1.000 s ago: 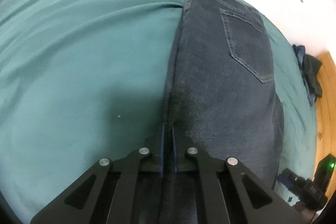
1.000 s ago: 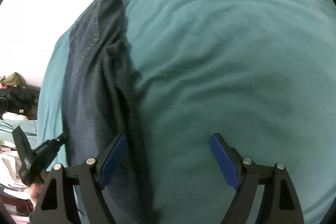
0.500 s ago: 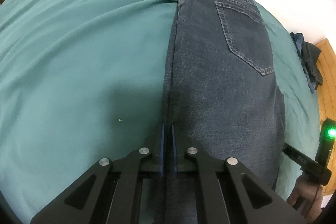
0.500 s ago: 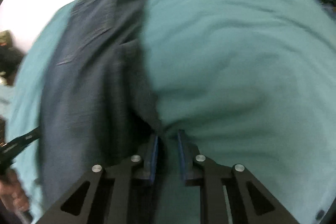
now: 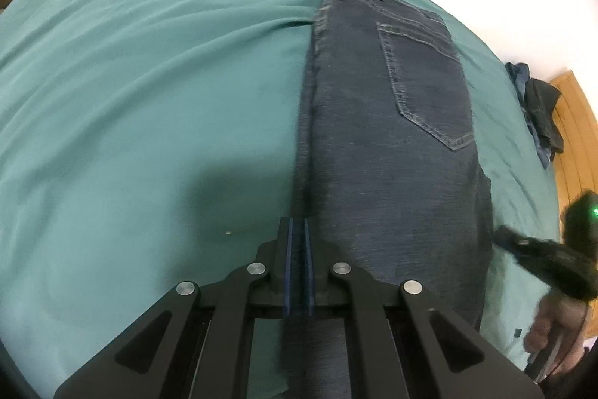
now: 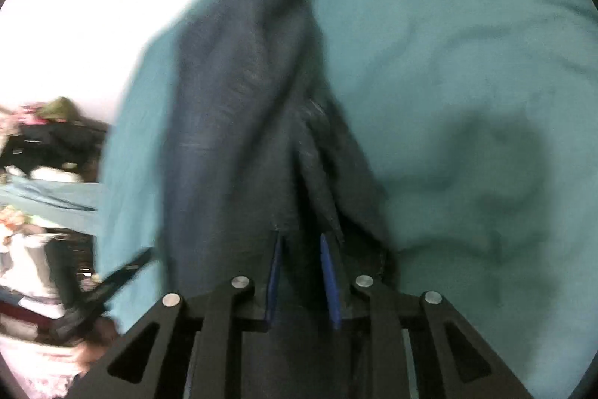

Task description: Fold clothes

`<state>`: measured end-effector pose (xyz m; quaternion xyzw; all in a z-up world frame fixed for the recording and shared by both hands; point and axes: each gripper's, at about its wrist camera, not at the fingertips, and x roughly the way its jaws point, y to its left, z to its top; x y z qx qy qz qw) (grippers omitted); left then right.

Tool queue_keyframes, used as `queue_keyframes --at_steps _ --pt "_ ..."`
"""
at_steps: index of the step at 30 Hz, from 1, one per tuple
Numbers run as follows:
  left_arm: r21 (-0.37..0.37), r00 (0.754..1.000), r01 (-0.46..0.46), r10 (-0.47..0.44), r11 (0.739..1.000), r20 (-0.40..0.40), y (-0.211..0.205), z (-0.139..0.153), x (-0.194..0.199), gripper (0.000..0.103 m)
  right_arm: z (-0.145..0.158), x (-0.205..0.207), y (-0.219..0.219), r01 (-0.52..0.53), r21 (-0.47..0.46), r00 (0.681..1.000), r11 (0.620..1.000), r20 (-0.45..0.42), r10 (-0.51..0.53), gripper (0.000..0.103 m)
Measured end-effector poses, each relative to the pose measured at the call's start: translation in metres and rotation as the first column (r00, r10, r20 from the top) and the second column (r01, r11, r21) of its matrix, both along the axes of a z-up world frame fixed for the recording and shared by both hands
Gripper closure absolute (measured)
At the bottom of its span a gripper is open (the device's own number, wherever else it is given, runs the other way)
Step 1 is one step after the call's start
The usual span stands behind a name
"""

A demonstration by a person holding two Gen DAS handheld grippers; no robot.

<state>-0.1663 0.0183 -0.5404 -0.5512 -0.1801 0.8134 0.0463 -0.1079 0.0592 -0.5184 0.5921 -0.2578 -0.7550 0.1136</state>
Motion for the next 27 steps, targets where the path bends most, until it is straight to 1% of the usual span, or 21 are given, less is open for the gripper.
queue_keyframes --at_steps 1,2,3,5,6,7,9,11,13,14,15,16,18,19,20,22,23,24,26,27 --pt "0.004 1.000 0.005 -0.005 1.000 0.001 0.003 0.000 -0.001 0.097 -0.005 -0.001 -0.001 0.003 -0.004 1.000 1.000 0.014 -0.003 0.092" --pt "0.008 1.000 0.010 -0.010 1.000 0.002 0.005 0.000 -0.002 0.097 -0.010 -0.002 -0.001 0.012 -0.016 1.000 1.000 0.028 -0.011 0.092" --pt "0.011 1.000 0.015 -0.015 1.000 0.004 0.007 0.000 -0.002 0.097 -0.011 0.001 0.006 0.059 -0.080 0.998 0.995 0.041 -0.056 0.092" --pt "0.015 1.000 0.028 -0.028 1.000 0.010 0.011 -0.003 -0.001 0.097 -0.015 0.006 0.020 0.154 -0.203 0.987 0.967 0.077 -0.142 0.084" --pt "0.015 0.999 0.035 -0.035 0.999 0.011 0.013 -0.003 0.000 0.097 -0.016 0.009 0.026 0.198 -0.257 0.979 0.946 0.096 -0.179 0.076" --pt "0.013 0.999 0.044 -0.044 0.999 0.010 0.015 -0.004 0.001 0.097 -0.015 0.015 0.033 0.218 -0.275 0.975 0.937 0.098 -0.198 0.068" --pt "0.012 0.998 0.060 -0.060 0.998 0.010 0.017 -0.006 0.003 0.097 -0.013 0.025 0.044 0.251 -0.305 0.968 0.919 0.103 -0.230 0.068" --pt "0.016 0.997 0.070 -0.070 0.997 0.013 0.019 -0.008 0.005 0.096 -0.013 0.037 0.046 0.217 -0.258 0.975 0.942 0.096 -0.198 0.070" --pt "0.004 0.997 0.082 -0.082 0.997 0.013 0.020 -0.010 0.007 0.096 -0.021 0.030 0.041 0.195 -0.236 0.980 0.952 0.086 -0.179 0.075" --pt "-0.006 0.996 0.088 -0.088 0.996 0.011 0.021 -0.011 0.008 0.096 -0.024 0.027 0.038 0.182 -0.224 0.983 0.958 0.080 -0.168 0.075" --pt "-0.015 0.996 0.094 -0.094 0.995 0.012 0.023 -0.011 0.009 0.095 -0.021 0.025 0.036 0.158 -0.198 0.987 0.967 0.068 -0.147 0.075" --pt "-0.022 0.995 0.099 -0.098 0.995 0.015 0.024 -0.012 0.009 0.093 -0.019 0.024 0.033 0.137 -0.175 0.990 0.975 0.057 -0.128 0.075" --pt "-0.037 0.994 0.108 -0.108 0.993 0.020 0.027 -0.015 0.010 0.089 -0.019 0.018 0.031 0.130 -0.169 0.991 0.977 0.055 -0.122 0.074" --pt "-0.042 0.994 0.111 -0.110 0.993 0.023 0.028 -0.016 0.009 0.086 -0.021 0.014 0.030 0.120 -0.163 0.992 0.979 0.057 -0.112 0.074" --pt "-0.043 0.994 0.112 -0.111 0.993 0.025 0.029 -0.017 0.009 0.082 -0.023 0.011 0.030 0.122 -0.172 0.992 0.977 0.051 -0.115 0.076" --pt "-0.053 0.994 0.108 -0.106 0.993 0.028 0.031 -0.018 0.008 0.082 -0.025 0.009 0.037 0.182 -0.228 0.983 0.956 0.053 -0.175 0.085" --pt "-0.057 0.994 0.105 -0.103 0.993 0.029 0.033 -0.019 0.008 0.082 -0.025 0.008 0.040 0.212 -0.255 0.977 0.943 0.055 -0.205 0.088" --pt "-0.058 0.994 0.102 -0.100 0.993 0.032 0.033 -0.019 0.007 0.082 -0.026 0.007 0.044 0.238 -0.279 0.971 0.930 0.058 -0.231 0.088" --pt "-0.056 0.995 0.100 -0.098 0.993 0.035 0.034 -0.019 0.006 0.082 -0.027 0.011 0.052 0.261 -0.290 0.965 0.921 0.076 -0.249 0.088" --pt "-0.055 0.995 0.100 -0.098 0.993 0.037 0.034 -0.019 0.005 0.082 -0.028 0.014 0.056 0.270 -0.294 0.963 0.917 0.083 -0.257 0.092"
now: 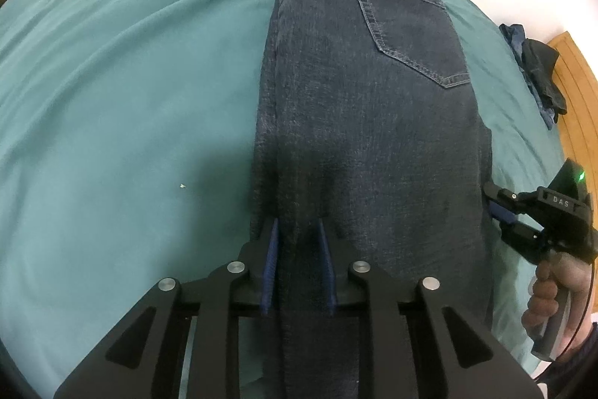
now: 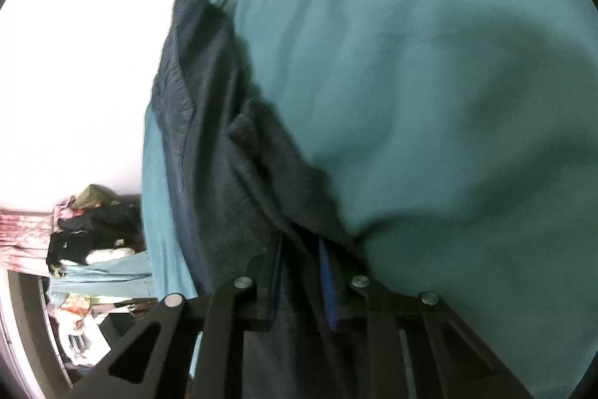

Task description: Fold clothes

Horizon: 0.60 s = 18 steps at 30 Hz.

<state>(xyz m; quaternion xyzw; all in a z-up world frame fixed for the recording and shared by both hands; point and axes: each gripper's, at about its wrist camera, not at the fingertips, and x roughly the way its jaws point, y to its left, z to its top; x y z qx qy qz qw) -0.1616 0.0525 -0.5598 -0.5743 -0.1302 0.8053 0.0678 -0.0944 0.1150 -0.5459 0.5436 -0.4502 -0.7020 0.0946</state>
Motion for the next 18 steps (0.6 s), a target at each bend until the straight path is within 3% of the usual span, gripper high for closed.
queue_keyframes --at_steps 2,7,9,12,18 --pt "0.002 1.000 -0.001 0.001 1.000 0.003 0.000 0.000 -0.002 0.082 0.000 0.012 0.003 0.002 0.001 1.000 1.000 -0.002 -0.002 0.092" --pt "0.013 1.000 0.002 -0.002 1.000 0.006 0.000 -0.003 -0.006 0.082 -0.022 -0.024 -0.017 -0.090 0.107 0.996 0.990 -0.001 0.091 0.090" --pt "0.009 1.000 0.003 -0.003 1.000 0.005 0.001 -0.004 -0.007 0.082 -0.013 -0.034 -0.034 -0.180 0.203 0.983 0.963 0.001 0.183 0.088" --pt "-0.005 1.000 0.009 -0.009 1.000 0.003 0.006 -0.005 -0.007 0.082 -0.003 -0.047 -0.062 -0.281 0.341 0.957 0.897 0.026 0.289 0.076" --pt "-0.007 1.000 0.001 -0.001 1.000 0.009 0.008 -0.008 -0.012 0.082 0.004 -0.058 -0.086 -0.327 0.471 0.940 0.820 0.070 0.335 0.072"
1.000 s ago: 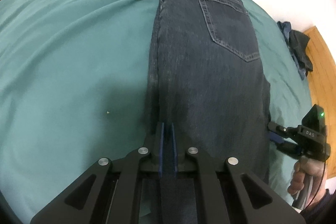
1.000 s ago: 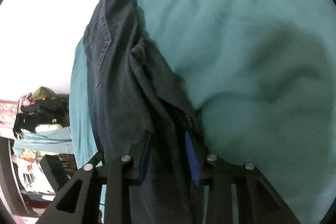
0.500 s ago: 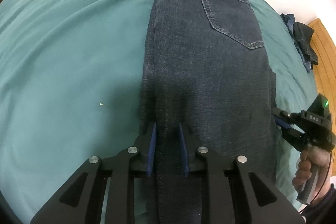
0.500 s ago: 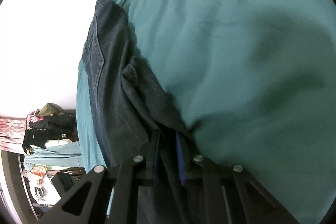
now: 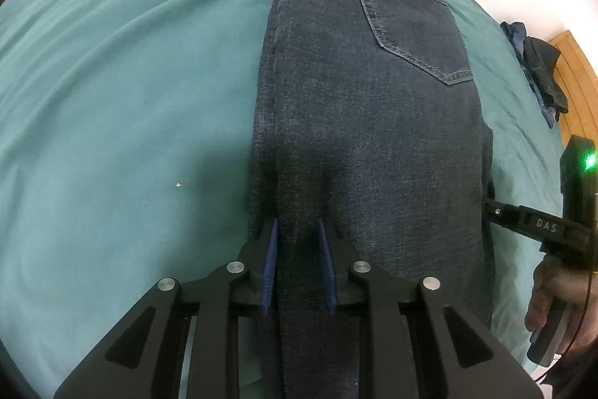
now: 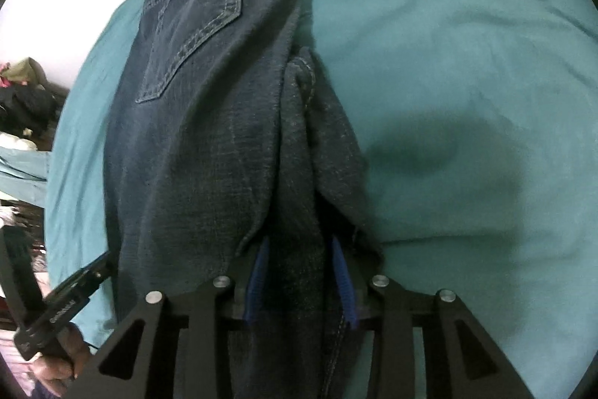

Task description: Fold clothes

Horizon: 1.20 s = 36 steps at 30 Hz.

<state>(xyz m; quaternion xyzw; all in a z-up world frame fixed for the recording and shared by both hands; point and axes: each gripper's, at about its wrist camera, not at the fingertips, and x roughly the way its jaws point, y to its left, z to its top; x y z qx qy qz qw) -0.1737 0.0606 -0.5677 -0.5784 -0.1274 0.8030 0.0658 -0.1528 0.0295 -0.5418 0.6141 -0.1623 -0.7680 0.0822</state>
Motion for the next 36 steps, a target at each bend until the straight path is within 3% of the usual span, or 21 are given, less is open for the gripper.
queue_keyframes --at_steps 2,3,4,8,11,12,14,15,16,18,22,24,26,29,30,32,34,36 --pt "-0.005 1.000 0.002 -0.002 1.000 -0.001 0.001 -0.001 -0.001 0.081 0.003 0.000 -0.007 -0.013 0.047 1.000 0.999 -0.023 0.014 0.075" --pt "-0.009 1.000 0.003 -0.003 1.000 -0.002 0.002 -0.001 -0.002 0.081 0.004 0.000 -0.010 -0.016 0.071 0.999 0.997 -0.035 0.019 0.091" --pt "-0.012 1.000 0.004 -0.004 1.000 -0.003 0.003 -0.001 -0.002 0.081 0.008 0.001 -0.009 0.001 0.096 0.999 0.995 -0.054 0.004 0.099" --pt "-0.020 1.000 0.013 -0.013 1.000 -0.003 0.005 -0.001 -0.004 0.081 0.033 0.014 0.010 0.123 0.211 0.979 0.970 -0.189 -0.083 0.101" --pt "-0.016 1.000 0.026 -0.026 1.000 -0.007 0.006 -0.003 -0.006 0.079 0.036 0.016 0.011 0.115 0.235 0.977 0.965 -0.203 -0.067 0.102" --pt "-0.016 1.000 0.030 -0.030 0.999 -0.009 0.006 -0.003 -0.006 0.079 0.034 0.003 -0.013 0.101 0.248 0.983 0.963 -0.174 -0.059 0.102" --pt "-0.019 0.999 0.036 -0.037 0.999 -0.010 0.005 -0.004 -0.004 0.075 0.030 -0.021 -0.056 0.080 0.271 0.992 0.959 -0.117 -0.049 0.091" --pt "-0.021 0.999 0.041 -0.041 0.999 -0.010 0.006 -0.004 -0.004 0.074 0.031 -0.025 -0.050 0.110 0.262 0.991 0.959 -0.100 -0.087 0.079" --pt "-0.023 0.999 0.044 -0.045 0.999 -0.012 0.006 -0.003 -0.004 0.072 0.033 -0.028 -0.044 0.141 0.254 0.989 0.957 -0.083 -0.123 0.061" --pt "-0.031 0.998 0.055 -0.055 0.998 -0.013 0.006 -0.002 -0.003 0.068 0.041 -0.034 -0.038 0.184 0.237 0.982 0.954 -0.093 -0.167 0.044" --pt "-0.055 0.998 0.060 -0.062 0.997 -0.028 0.005 0.003 0.004 0.048 0.068 -0.044 -0.038 0.242 0.196 0.962 0.950 -0.178 -0.208 0.045" --pt "-0.054 0.998 0.055 -0.057 0.997 -0.031 0.003 0.004 0.007 0.046 0.072 -0.049 -0.037 0.228 0.184 0.961 0.956 -0.198 -0.191 0.045" --pt "-0.048 0.998 0.049 -0.050 0.998 -0.029 0.001 0.003 0.008 0.046 0.055 -0.056 -0.042 0.172 0.135 0.976 0.976 -0.159 -0.150 0.033" --pt "-0.049 0.999 0.041 -0.042 0.998 -0.020 0.000 -0.001 0.007 0.045 -0.001 -0.077 -0.064 0.149 0.210 0.989 0.966 -0.018 -0.148 0.030" --pt "-0.061 0.999 0.044 -0.045 0.997 -0.018 0.001 -0.002 0.006 0.045 -0.004 -0.078 -0.058 0.185 0.177 0.983 0.967 -0.017 -0.185 0.027" --pt "-0.076 0.998 0.054 -0.056 0.996 -0.017 -0.002 -0.001 0.011 0.045 0.011 -0.079 -0.063 0.190 0.204 0.981 0.961 -0.010 -0.192 0.027" --pt "-0.067 0.998 0.063 -0.064 0.996 -0.010 -0.010 0.004 0.027 0.045 0.036 -0.057 -0.070 0.132 0.161 0.991 0.978 -0.047 -0.126 0.026" --pt "-0.029 0.997 0.081 -0.081 0.996 0.005 -0.019 0.010 0.053 0.044 0.049 -0.014 -0.074 0.065 0.083 0.998 0.994 -0.029 -0.063 0.021"
